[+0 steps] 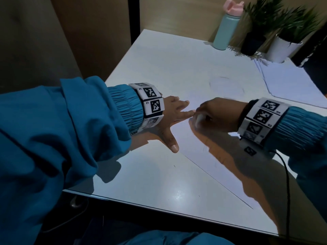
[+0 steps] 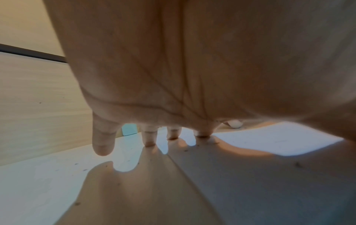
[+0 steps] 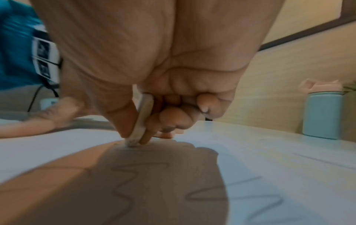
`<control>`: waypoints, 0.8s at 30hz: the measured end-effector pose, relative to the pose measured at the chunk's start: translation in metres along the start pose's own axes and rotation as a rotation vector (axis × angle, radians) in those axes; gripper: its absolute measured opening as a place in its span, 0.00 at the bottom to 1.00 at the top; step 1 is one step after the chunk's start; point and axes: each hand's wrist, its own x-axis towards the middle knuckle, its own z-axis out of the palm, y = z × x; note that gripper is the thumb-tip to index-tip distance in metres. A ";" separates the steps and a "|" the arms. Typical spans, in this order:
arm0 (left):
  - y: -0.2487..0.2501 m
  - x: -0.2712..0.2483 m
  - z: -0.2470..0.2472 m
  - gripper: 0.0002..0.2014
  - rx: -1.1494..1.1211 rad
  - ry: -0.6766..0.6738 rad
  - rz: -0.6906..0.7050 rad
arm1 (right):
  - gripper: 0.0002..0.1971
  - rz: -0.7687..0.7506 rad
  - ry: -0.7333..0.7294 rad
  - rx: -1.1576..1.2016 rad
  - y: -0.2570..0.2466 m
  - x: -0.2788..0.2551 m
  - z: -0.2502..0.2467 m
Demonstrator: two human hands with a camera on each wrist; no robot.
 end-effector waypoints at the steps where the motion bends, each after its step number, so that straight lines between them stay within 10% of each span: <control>1: 0.000 0.000 0.000 0.67 -0.004 0.002 0.001 | 0.27 -0.010 0.024 0.001 0.003 0.001 0.001; 6: -0.001 -0.001 0.000 0.70 -0.048 0.000 0.008 | 0.24 -0.164 -0.110 -0.038 -0.028 -0.013 0.019; 10: -0.003 0.003 0.003 0.70 -0.023 0.002 0.008 | 0.14 0.060 0.006 -0.015 0.009 0.006 0.000; 15: -0.002 0.001 0.000 0.73 -0.051 -0.010 0.021 | 0.16 -0.196 -0.182 0.069 -0.034 -0.006 0.018; 20: -0.001 0.002 0.000 0.70 -0.041 -0.003 0.019 | 0.14 0.070 -0.054 0.038 0.008 0.015 0.000; 24: -0.001 0.001 0.000 0.70 -0.042 -0.006 0.012 | 0.14 -0.221 -0.137 0.079 -0.027 -0.001 0.015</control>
